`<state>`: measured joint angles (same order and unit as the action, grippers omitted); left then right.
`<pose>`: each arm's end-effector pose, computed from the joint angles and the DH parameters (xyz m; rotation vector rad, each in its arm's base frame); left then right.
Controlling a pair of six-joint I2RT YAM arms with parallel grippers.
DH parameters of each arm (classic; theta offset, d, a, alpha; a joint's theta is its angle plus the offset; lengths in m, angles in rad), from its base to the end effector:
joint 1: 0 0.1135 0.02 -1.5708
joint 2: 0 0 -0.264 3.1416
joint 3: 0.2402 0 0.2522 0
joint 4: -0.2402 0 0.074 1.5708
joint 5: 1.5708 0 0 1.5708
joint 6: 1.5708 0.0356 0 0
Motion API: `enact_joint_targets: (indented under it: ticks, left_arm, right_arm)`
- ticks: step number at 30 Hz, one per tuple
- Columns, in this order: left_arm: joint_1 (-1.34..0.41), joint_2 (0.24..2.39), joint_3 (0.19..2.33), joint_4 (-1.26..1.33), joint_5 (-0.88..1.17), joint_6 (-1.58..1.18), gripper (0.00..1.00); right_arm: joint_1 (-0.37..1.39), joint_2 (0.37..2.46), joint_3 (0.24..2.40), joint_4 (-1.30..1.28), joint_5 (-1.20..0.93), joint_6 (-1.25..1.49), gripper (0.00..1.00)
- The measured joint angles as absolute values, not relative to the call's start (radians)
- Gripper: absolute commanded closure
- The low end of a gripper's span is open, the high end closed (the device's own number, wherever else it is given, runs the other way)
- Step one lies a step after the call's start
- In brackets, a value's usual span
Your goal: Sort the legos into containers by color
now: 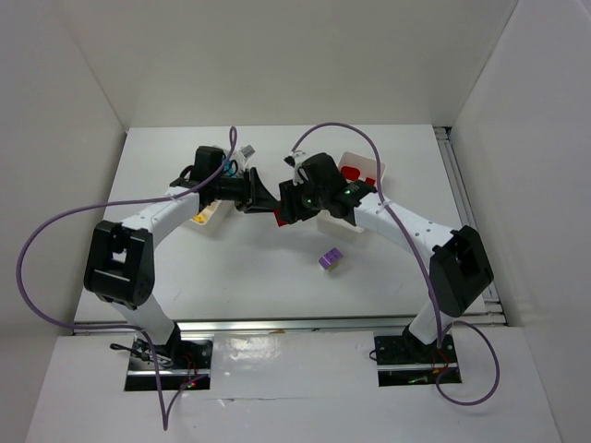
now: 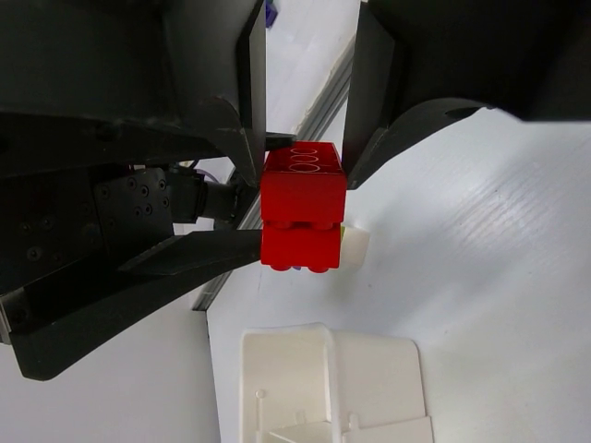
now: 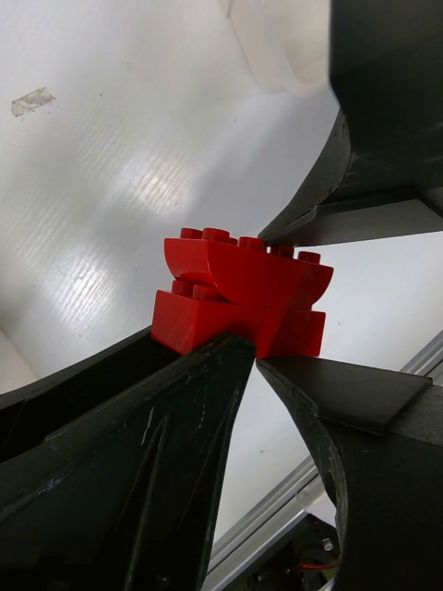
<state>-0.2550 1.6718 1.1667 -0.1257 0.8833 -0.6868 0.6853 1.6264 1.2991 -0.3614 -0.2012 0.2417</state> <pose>0.3492 -0.1195 0.2532 0.0461 2.3268 -1.4749 0.2819 0.2397 0.2860 -0.6242 2.2607 0.7059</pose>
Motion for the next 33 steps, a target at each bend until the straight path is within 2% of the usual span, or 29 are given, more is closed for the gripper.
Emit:
enact_joint_targets:
  ticks: [2, 3, 5, 6, 13, 16, 17, 21, 22, 24, 26, 33]
  left_arm:
    - [-0.255, 1.674, 1.168, -0.125, 0.884, -0.687, 0.79]
    - [-0.255, 1.676, 1.170, -0.126, 0.884, -0.688, 0.69]
    - [-0.255, 1.684, 1.177, -0.127, 0.888, -0.687, 0.55]
    - [-0.255, 1.691, 1.185, -0.130, 0.891, -0.686, 0.43]
    - [-0.261, 1.711, 1.202, -0.132, 0.910, -0.687, 0.37]
    - [-0.263, 1.715, 1.203, -0.138, 0.913, -0.686, 0.53]
    - [-0.264, 1.715, 1.203, -0.138, 0.910, -0.682, 0.68]
    - [-0.261, 1.718, 1.204, -0.141, 0.913, -0.681, 0.96]
    - [-0.261, 1.718, 1.205, -0.142, 0.914, -0.682, 1.00]
    - [-0.260, 1.721, 1.208, -0.148, 0.914, -0.682, 1.00]
    - [-0.257, 1.727, 1.216, -0.157, 0.916, -0.682, 1.00]
    - [-0.189, 1.756, 1.265, -0.205, 1.011, -0.628, 1.00]
  right_arm:
    - [0.684, 1.626, 1.299, -0.361, -0.203, 0.242, 0.60]
    - [0.683, 1.626, 1.299, -0.361, -0.204, 0.242, 0.60]
    - [0.682, 1.627, 1.299, -0.361, -0.202, 0.242, 0.60]
    - [0.680, 1.627, 1.299, -0.361, -0.201, 0.242, 0.60]
    - [0.678, 1.628, 1.299, -0.359, -0.203, 0.242, 0.60]
    - [0.678, 1.628, 1.299, -0.359, -0.203, 0.242, 0.60]
    - [0.678, 1.628, 1.300, -0.360, -0.204, 0.242, 0.60]
    - [0.677, 1.628, 1.301, -0.360, -0.203, 0.246, 0.60]
    - [0.677, 1.628, 1.301, -0.360, -0.204, 0.246, 0.46]
    - [0.677, 1.628, 1.302, -0.361, -0.204, 0.249, 0.27]
    - [0.673, 1.628, 1.307, -0.366, -0.199, 0.249, 0.16]
    - [0.574, 1.620, 1.364, -0.385, -0.286, 0.245, 0.26]
